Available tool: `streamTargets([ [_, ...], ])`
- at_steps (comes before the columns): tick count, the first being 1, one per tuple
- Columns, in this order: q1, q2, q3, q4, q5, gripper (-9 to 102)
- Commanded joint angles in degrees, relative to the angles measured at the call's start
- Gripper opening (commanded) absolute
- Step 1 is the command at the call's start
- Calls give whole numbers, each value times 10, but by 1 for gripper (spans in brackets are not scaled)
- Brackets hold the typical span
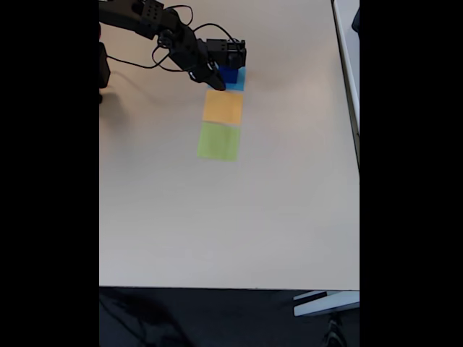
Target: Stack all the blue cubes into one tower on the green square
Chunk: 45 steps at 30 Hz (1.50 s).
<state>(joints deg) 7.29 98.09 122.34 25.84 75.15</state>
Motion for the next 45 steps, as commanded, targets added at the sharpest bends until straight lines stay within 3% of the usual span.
streamTargets([
  [1,7,42,15,-50,-4,0],
  [20,19,-25,97,-214,-4,0],
  [45,6,-105,118,-302,26,0],
])
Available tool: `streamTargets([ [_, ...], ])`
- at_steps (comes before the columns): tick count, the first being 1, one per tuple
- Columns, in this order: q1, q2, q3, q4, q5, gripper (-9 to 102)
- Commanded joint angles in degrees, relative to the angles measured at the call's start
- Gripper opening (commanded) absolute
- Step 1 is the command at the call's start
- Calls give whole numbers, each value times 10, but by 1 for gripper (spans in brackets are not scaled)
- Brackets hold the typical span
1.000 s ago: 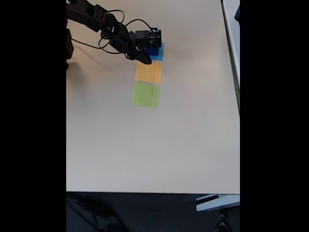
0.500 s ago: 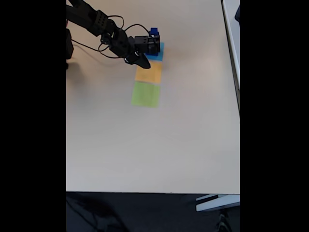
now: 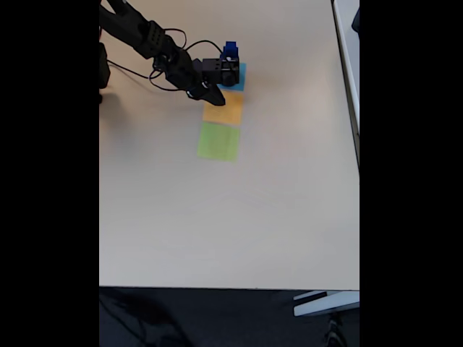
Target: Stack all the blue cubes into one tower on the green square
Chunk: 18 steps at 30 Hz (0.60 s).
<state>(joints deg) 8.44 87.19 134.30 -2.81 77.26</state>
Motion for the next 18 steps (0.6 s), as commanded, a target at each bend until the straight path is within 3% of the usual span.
streamTargets([
  [1,-5,4,-2,-18,5,0],
  [18,-7,-10,9,-36,16,3],
])
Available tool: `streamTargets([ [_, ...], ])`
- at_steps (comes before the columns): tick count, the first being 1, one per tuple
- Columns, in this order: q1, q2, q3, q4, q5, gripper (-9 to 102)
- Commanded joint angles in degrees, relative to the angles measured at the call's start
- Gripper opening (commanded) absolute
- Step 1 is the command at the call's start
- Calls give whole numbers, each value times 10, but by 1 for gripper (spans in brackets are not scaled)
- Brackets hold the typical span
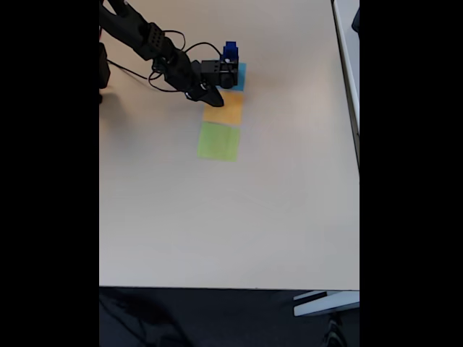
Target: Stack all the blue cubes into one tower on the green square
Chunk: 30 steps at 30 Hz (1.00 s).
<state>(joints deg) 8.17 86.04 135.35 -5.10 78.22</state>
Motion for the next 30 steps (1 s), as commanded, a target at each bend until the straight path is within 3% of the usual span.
streamTargets([
  [1,-4,1,-1,-14,6,3],
  [30,-50,23,-36,-40,-9,18],
])
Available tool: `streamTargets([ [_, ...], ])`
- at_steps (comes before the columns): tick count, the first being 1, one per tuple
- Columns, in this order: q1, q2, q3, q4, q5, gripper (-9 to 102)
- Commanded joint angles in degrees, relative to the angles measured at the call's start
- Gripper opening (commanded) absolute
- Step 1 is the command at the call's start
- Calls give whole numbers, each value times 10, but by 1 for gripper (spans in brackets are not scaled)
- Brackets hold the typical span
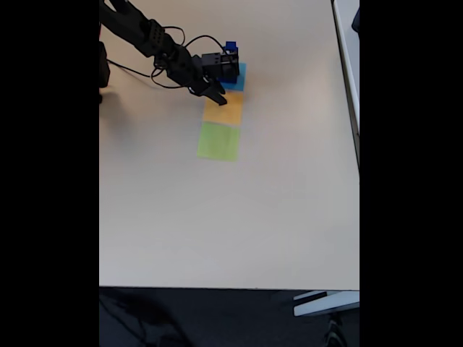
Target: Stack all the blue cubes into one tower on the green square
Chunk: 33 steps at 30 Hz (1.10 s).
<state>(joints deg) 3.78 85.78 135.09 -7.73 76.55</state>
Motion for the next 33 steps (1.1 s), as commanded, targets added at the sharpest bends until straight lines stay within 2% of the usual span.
streamTargets([
  [1,-6,25,-33,-14,10,19],
  [22,12,65,-16,-3,-16,18],
  [33,24,136,-41,99,-31,18],
])
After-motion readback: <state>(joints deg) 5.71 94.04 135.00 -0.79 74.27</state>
